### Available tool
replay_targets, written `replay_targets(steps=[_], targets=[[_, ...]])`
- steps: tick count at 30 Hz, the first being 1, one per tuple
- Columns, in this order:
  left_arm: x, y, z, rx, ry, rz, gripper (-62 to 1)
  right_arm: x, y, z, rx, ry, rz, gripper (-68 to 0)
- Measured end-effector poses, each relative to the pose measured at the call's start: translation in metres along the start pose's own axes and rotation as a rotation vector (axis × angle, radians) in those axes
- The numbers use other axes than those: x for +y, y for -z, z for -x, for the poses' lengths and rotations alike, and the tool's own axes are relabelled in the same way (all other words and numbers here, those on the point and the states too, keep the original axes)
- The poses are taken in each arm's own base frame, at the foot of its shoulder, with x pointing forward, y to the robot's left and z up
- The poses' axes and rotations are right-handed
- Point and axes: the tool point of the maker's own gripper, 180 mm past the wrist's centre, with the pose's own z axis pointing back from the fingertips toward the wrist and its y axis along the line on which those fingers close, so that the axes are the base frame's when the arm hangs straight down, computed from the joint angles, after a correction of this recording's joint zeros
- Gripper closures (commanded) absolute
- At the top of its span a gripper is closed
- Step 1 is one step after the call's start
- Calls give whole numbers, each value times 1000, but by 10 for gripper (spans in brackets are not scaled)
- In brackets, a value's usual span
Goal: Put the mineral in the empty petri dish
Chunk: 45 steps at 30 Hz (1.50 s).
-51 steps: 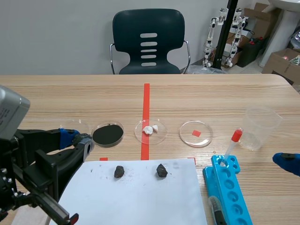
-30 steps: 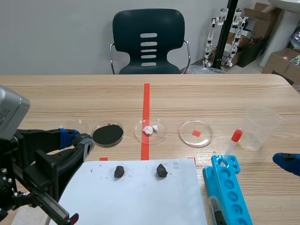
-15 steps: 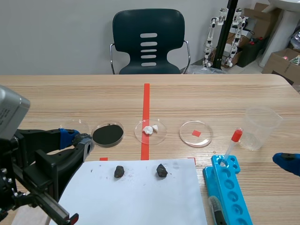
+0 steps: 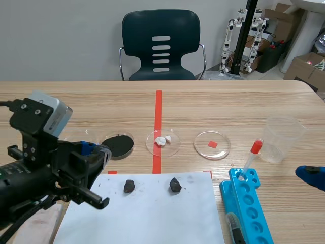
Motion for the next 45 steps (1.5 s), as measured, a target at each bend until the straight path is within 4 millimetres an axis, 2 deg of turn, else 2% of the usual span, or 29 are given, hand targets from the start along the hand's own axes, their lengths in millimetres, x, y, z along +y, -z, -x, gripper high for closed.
replay_targets(steps=[4, 8, 14, 22, 26, 31, 36, 45], targets=[[29, 22, 11, 56, -60, -125, -85, 0, 0, 0, 0, 0, 0, -679], [50, 41, 17, 99, -123, -215, -85, 0, 0, 0, 0, 0, 0, -679], [67, 73, 12, 101, -170, -254, -85, 0, 0, 0, 0, 0, 1, -679], [105, 104, 11, 130, -203, -350, -85, 0, 0, 0, 0, 0, 0, -679], [124, 110, 18, 161, -223, -418, -85, 0, 0, 0, 0, 0, 1, -679], [141, 111, 36, 217, -241, -487, -85, 0, 0, 0, 0, 0, 0, -679], [150, 115, 49, 263, -233, -508, -85, 0, 0, 0, 0, 0, 0, -679], [161, 116, 58, 301, -234, -542, -85, 0, 0, 0, 0, 0, 1, -679]])
